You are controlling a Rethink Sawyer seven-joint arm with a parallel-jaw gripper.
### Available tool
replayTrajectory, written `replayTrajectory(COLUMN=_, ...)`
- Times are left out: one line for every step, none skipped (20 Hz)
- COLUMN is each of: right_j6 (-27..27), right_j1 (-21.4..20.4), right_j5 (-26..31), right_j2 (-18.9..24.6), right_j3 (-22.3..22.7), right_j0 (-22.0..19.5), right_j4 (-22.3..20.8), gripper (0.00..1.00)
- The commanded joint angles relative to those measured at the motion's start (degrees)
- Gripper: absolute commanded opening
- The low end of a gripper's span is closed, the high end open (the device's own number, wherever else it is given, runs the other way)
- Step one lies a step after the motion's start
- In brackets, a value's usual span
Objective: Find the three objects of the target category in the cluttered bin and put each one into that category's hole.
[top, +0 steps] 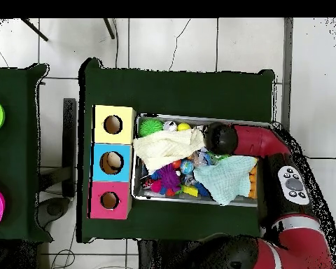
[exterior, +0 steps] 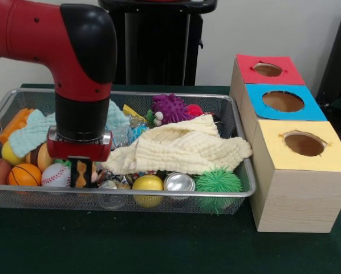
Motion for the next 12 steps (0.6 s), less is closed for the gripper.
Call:
replayTrajectory(right_j6=-0.56, right_j1=-5.28, right_j5=4.23, right_j2=4.54, right_j3=7.10, right_j0=-1.67, right_j4=2.33, gripper=0.00)
replayTrajectory(right_j6=-0.57, right_j1=-5.81, right_j5=4.44, right_j2=4.43, right_j3=7.64, right_j0=-1.71, right_j4=2.52, gripper=0.00)
replayTrajectory(right_j6=-0.67, right_j1=-6.20, right_j5=4.68, right_j2=4.35, right_j3=7.97, right_j0=-1.73, right_j4=2.66, gripper=0.00)
replayTrajectory(right_j6=-0.73, right_j1=-6.39, right_j5=4.88, right_j2=4.31, right_j3=7.96, right_j0=-1.73, right_j4=2.78, gripper=0.00)
replayTrajectory(right_j6=-0.78, right_j1=-6.53, right_j5=4.91, right_j2=4.30, right_j3=8.04, right_j0=-1.77, right_j4=2.82, gripper=0.00)
replayTrajectory(right_j6=-0.84, right_j1=-6.66, right_j5=4.94, right_j2=4.29, right_j3=8.11, right_j0=-1.80, right_j4=2.85, gripper=0.00)
replayTrajectory(right_j6=-0.77, right_j1=-6.77, right_j5=4.89, right_j2=4.25, right_j3=8.21, right_j0=-1.79, right_j4=2.87, gripper=0.00)
replayTrajectory(right_j6=-0.76, right_j1=-6.81, right_j5=4.87, right_j2=4.24, right_j3=8.27, right_j0=-1.80, right_j4=2.86, gripper=0.00)
replayTrajectory(right_j6=-0.51, right_j1=-6.93, right_j5=4.66, right_j2=4.15, right_j3=8.45, right_j0=-1.75, right_j4=2.86, gripper=0.00)
replayTrajectory(right_j6=-0.52, right_j1=-7.08, right_j5=4.70, right_j2=4.10, right_j3=8.65, right_j0=-1.72, right_j4=2.85, gripper=0.00)
replayTrajectory(right_j6=-0.42, right_j1=-7.25, right_j5=4.63, right_j2=4.06, right_j3=8.85, right_j0=-1.68, right_j4=2.85, gripper=0.00)
replayTrajectory(right_j6=-0.32, right_j1=-7.42, right_j5=4.57, right_j2=4.01, right_j3=9.06, right_j0=-1.65, right_j4=2.85, gripper=0.00)
